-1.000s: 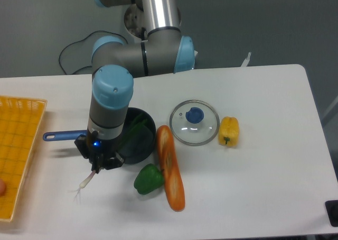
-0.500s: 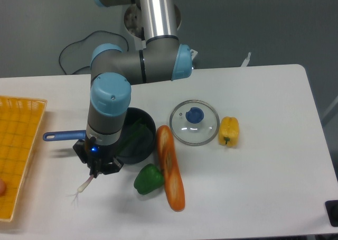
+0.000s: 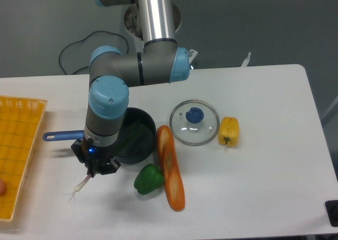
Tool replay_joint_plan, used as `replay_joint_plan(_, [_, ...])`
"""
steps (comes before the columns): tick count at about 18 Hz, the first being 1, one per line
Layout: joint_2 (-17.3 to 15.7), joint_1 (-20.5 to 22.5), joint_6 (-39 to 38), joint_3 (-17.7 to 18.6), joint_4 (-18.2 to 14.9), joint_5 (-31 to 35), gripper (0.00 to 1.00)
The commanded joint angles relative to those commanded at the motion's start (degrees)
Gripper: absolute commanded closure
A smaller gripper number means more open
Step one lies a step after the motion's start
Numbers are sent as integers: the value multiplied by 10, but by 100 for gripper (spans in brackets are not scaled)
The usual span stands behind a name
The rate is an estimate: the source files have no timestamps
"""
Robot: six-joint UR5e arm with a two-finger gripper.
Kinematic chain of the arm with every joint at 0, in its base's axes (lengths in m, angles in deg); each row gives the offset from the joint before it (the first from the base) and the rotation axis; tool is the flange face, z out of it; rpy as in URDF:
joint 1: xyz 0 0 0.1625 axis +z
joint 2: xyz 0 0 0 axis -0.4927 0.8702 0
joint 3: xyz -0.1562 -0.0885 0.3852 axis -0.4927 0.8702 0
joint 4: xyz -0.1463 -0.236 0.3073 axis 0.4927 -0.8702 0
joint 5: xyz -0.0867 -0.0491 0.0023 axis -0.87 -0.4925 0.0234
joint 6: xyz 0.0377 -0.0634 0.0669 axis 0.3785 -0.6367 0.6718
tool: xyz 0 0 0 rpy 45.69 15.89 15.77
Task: Place the green onion in the pot
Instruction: 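Lower the green onion into the saucepan beside its rim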
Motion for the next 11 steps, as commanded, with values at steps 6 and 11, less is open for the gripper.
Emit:
replay_joint_plan(6, [0, 0, 32, 13, 0, -4, 100])
replay_joint_plan(11, [-4, 1, 47, 25, 0, -4, 100])
